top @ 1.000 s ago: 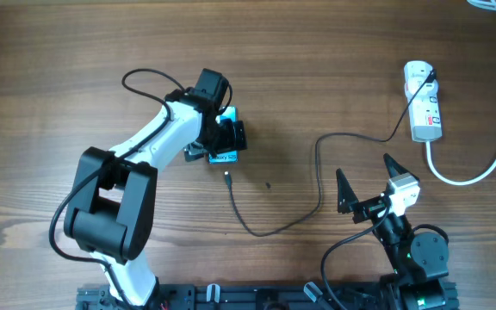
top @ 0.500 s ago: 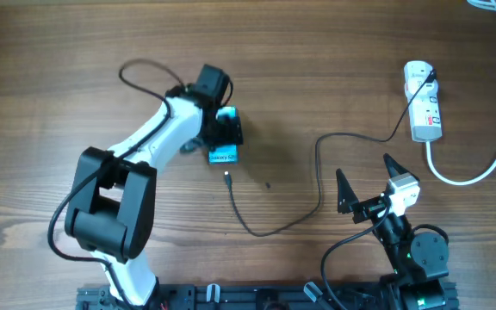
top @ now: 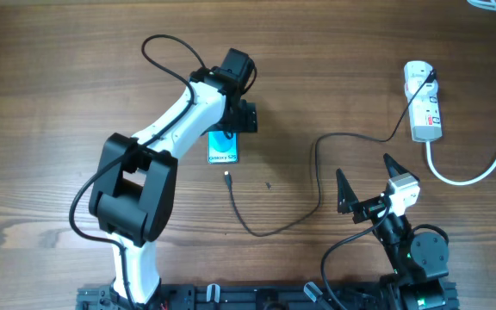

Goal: Plug charger to phone and switch on socket
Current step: 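Move the left gripper over the phone and grasp it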

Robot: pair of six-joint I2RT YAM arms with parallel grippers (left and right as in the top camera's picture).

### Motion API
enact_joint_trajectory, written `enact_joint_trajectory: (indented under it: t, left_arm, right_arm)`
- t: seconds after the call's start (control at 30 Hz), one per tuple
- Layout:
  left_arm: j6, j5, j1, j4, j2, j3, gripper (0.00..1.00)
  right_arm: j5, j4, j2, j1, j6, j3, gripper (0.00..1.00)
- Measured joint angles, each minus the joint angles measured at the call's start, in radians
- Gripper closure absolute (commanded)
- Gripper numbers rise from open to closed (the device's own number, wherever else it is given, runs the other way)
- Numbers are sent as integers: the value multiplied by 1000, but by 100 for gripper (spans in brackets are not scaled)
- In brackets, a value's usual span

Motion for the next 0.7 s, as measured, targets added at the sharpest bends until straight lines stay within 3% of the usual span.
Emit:
enact_joint_trajectory:
  t: [0.5,0.7]
  left_arm:
    - [0,5,11,51,63,-41,1]
    - [-3,19,12,2,63,-39,17]
  right_arm:
    - [0,0,0,0,0,0,0]
    - [0,0,0,0,0,0,0]
